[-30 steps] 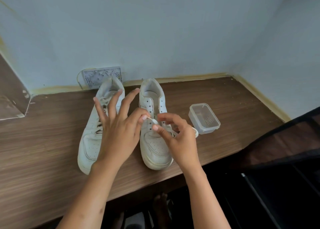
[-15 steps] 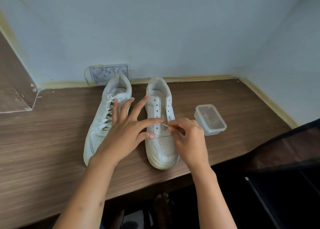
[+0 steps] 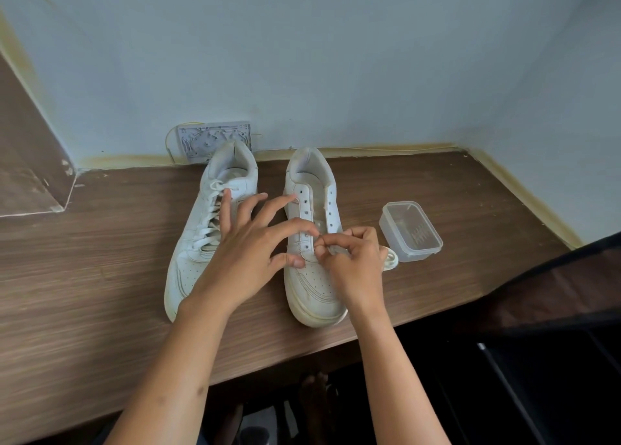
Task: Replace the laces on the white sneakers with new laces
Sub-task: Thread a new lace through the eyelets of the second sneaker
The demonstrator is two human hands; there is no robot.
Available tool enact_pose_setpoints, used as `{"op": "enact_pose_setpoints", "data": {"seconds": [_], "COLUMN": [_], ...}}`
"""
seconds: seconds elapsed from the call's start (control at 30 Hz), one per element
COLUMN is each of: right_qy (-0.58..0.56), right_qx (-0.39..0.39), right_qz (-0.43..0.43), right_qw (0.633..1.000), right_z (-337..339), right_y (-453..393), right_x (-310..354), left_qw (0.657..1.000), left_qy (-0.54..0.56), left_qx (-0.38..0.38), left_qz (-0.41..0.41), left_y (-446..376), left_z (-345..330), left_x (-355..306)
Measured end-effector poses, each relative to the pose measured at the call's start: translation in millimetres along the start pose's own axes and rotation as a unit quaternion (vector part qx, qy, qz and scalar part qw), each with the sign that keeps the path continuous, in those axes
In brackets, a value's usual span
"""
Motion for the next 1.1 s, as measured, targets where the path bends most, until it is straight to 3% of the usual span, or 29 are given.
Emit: {"op": "enact_pose_setpoints", "data": {"seconds": [0.27, 0.53, 0.77, 0.97, 1.1], "right_qy": [-0.037, -0.011, -0.078, 0.037, 0.076], "right_qx": [-0.037, 0.020, 0.075, 0.085, 0.044], "right_qz": [-0.017, -0.047, -0.073, 0.019, 0.058], "right_qw": [0.998, 0.999, 0.991, 0.995, 0.994], "right_z": [-5.6, -5.4, -6.9, 1.3, 20.7], "right_y": [3.8, 2.0, -5.2, -0.5, 10.1], "right_x": [-1.0, -0.7, -4.3, 3.8, 0.5], "left_qw": [1.000, 0.999, 1.000, 0.998, 0.995], "left_qy": [-0.004, -0.016, 0.006, 0.049, 0.075], "left_qx": [-0.010, -0.031, -0.025, -0.022, -0.052], "left_qz": [-0.010, -0.020, -0.010, 0.012, 0.028], "left_y": [-0.5, -1.4, -2.0, -2.4, -3.3], "left_z": [-0.3, -5.3, -6.2, -5.0, -3.0], "left_x": [1.1, 0.3, -1.4, -0.6, 1.6]}}
Point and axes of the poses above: each hand's wrist, its own y-axis away from the middle knuckle, its own z-axis out of the back of the hand, x = y × z, the point moved 1 cm from there along -y, towards the middle knuckle, and after that the axes turned 8 degrees about -x, right-handed, at the moved point
